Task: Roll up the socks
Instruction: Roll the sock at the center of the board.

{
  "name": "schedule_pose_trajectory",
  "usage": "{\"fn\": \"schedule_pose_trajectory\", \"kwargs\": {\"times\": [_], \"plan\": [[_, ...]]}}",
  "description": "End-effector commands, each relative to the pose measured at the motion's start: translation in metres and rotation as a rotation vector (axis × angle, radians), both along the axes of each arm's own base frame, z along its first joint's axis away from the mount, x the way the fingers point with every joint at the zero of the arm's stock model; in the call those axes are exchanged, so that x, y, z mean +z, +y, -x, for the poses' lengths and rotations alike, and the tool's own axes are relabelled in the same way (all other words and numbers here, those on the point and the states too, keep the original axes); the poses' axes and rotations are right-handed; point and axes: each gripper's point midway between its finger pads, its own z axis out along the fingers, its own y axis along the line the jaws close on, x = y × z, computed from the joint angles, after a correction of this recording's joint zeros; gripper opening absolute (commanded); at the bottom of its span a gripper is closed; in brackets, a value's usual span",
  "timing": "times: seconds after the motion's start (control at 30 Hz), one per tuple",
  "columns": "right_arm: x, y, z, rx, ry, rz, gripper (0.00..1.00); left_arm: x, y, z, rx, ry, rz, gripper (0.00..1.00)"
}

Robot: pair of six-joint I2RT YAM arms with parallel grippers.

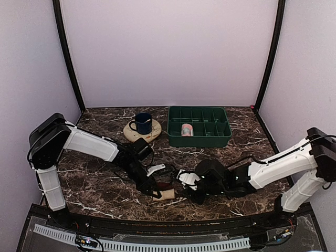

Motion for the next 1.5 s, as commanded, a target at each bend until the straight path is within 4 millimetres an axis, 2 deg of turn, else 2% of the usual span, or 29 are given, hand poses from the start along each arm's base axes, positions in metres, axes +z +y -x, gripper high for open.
{"fn": "schedule_pose_trajectory", "kwargs": {"times": [0.0,0.17,0.33,0.87,1.0,1.47], "plan": [[0.011,0.015,0.002,0.049,-0.12,0.039,0.41,-0.014,0.018,0.017,-0.008,0.126,-0.088,0.0],[0.014,0.033,0.012,0.125,-0.158,0.075,0.47,-0.014,0.021,0.017,-0.008,0.173,-0.086,0.0],[0.0,0.046,0.017,0.187,-0.152,0.135,0.49,-0.015,0.024,0.015,-0.009,0.201,-0.089,0.0],[-0.016,0.064,0.019,0.272,-0.159,0.202,0.49,-0.019,0.024,0.014,-0.027,0.238,-0.09,0.0],[-0.021,0.065,0.021,0.291,-0.154,0.217,0.47,-0.019,0.025,0.013,-0.027,0.247,-0.091,0.0],[-0.038,0.063,0.024,0.318,-0.13,0.258,0.28,-0.019,0.024,0.011,-0.029,0.251,-0.086,0.0]]}}
